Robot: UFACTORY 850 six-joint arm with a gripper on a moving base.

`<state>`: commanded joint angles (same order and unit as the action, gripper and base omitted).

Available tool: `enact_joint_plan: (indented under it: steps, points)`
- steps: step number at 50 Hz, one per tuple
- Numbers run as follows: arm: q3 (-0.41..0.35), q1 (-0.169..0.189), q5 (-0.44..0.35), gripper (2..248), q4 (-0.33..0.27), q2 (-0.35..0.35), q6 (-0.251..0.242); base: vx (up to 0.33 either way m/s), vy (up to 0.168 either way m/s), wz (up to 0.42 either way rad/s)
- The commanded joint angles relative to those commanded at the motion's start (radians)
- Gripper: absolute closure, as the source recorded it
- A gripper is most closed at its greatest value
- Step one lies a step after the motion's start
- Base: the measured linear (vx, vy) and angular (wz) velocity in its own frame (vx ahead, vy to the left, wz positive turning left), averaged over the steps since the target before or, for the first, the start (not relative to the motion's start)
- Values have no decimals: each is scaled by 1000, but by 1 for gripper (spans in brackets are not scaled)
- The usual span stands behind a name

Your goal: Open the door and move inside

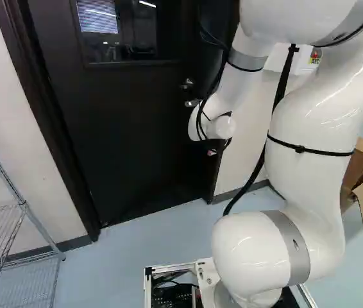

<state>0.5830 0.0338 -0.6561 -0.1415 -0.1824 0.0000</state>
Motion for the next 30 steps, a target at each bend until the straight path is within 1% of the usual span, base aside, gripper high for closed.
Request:
enact_joint_plan:
  steps: [11,23,30]
  points:
    - [-56,-18,13,3,41,50,0,0,0,0]
    - [-119,-35,9,3,64,108,0,0,0,0]
    - [-155,-39,1,3,71,141,0,0,0,0]
